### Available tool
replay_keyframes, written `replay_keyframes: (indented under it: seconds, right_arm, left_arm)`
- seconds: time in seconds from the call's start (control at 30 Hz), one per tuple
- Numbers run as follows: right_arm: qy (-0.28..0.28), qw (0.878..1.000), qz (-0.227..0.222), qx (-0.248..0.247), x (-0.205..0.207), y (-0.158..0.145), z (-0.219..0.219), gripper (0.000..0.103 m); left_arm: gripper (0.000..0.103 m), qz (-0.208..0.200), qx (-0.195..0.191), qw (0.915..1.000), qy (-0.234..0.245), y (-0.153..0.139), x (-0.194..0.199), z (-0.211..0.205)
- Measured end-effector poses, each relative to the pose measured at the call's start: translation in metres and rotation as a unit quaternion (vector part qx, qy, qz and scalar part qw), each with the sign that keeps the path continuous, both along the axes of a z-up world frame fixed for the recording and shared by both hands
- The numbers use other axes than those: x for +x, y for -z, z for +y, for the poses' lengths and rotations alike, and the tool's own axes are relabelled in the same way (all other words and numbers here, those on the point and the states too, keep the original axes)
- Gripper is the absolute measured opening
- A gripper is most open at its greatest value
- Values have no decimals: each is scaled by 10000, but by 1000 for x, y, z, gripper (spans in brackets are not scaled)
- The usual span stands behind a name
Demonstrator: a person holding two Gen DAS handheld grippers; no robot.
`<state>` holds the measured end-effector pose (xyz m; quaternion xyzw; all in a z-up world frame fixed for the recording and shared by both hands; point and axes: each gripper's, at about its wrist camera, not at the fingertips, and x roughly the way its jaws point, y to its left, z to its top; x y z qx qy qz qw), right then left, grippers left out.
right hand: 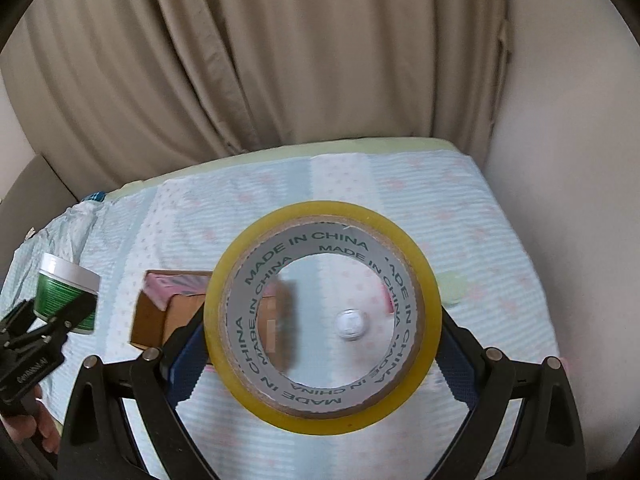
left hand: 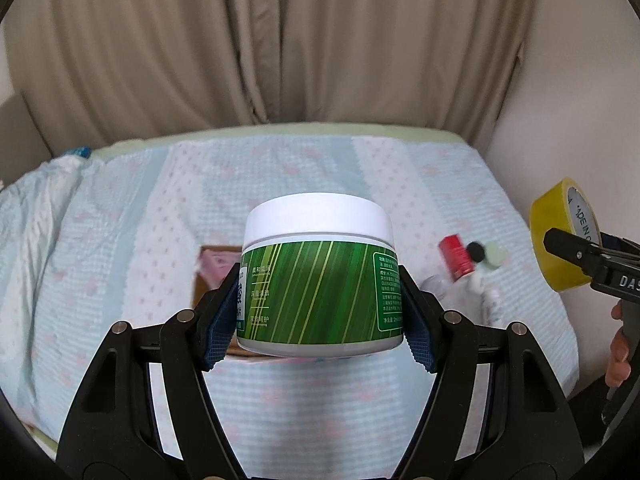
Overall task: Organize rigid objects
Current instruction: 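Carry the jar and tape into the cardboard box with both tools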
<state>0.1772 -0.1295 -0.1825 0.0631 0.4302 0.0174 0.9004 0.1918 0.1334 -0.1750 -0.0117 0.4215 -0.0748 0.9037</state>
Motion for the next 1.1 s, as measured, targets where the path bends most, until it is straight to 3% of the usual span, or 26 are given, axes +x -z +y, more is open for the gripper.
replay_keyframes:
  seconds: [0.27, 0.5, 0.9, 1.1]
  right_arm:
    - [-25, 9988, 477, 117, 35, 35, 111, 96]
    - [-443, 9920, 1149, -273, 75, 100, 176, 96]
    - [-1370, 9679, 2017, -616, 128, 219, 198, 97]
    - [-1418, 9647, 2176, -435, 137, 247, 199, 97]
  left_arm:
    - [68, 522, 99, 9980, 346, 48, 53, 91]
    - [68, 1051, 279, 9919, 659, 102, 101, 111]
    - [68, 2036, 549, 9717, 1065, 213, 170, 80]
    - [68, 2351, 698, 9621, 1193, 246, 182, 70]
